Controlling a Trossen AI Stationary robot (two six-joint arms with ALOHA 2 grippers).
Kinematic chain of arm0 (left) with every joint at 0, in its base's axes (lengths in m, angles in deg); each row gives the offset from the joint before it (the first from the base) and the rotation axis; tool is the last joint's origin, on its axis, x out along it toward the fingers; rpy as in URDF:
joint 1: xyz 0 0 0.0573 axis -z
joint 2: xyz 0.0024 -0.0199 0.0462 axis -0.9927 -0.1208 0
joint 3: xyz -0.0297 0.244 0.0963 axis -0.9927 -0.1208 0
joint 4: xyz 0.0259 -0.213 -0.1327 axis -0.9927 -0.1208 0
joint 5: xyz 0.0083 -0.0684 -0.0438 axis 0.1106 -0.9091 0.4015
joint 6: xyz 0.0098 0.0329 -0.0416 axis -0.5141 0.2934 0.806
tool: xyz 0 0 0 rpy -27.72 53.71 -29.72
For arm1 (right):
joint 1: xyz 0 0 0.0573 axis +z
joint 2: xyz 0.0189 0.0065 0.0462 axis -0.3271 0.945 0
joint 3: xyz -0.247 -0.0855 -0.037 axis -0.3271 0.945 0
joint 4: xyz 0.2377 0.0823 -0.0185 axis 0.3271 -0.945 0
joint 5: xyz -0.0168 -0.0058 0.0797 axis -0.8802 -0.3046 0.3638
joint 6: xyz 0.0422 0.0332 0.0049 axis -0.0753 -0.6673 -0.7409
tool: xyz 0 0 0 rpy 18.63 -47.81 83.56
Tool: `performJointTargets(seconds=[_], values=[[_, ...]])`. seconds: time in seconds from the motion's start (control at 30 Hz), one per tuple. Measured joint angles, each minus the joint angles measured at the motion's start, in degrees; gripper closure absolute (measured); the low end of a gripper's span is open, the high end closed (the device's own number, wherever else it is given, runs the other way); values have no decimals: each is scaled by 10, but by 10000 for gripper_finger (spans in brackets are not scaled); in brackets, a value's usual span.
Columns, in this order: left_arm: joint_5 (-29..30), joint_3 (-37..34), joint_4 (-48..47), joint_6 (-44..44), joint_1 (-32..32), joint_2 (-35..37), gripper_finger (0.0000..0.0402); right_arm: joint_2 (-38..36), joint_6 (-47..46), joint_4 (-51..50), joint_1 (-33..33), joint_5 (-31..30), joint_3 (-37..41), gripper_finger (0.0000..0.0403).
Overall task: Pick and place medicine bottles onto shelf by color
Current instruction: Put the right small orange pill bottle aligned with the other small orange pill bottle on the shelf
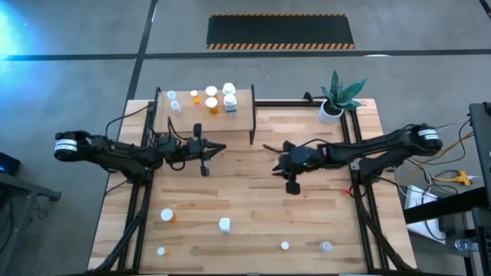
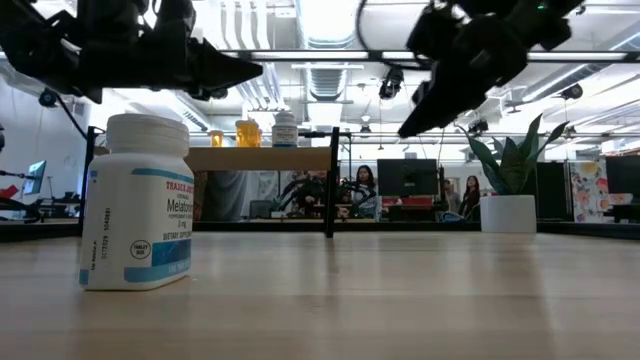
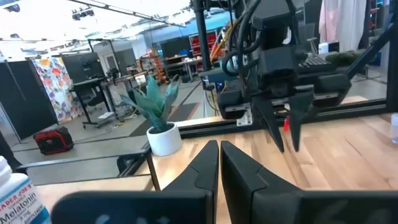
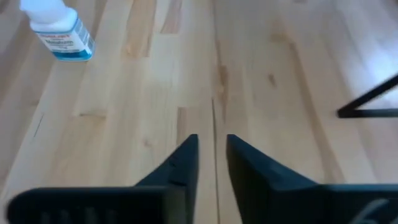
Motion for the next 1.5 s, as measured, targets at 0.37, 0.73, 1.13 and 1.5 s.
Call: performJointTargets(seconds=[0.37,0.73,1.13,1.5], values=[[30,-37,0,8,3,-1,402,132,4,-135,29,45,-141,170],[30,-50,0,15,3,-2,402,159,-65,-353,174,31,-256,135],[30,-54,0,45,11,-2,402,173,-148,-374,315,-37,-278,157],[30,-56,0,45,37,-3,402,257,-150,-289,377,-66,-289,170]])
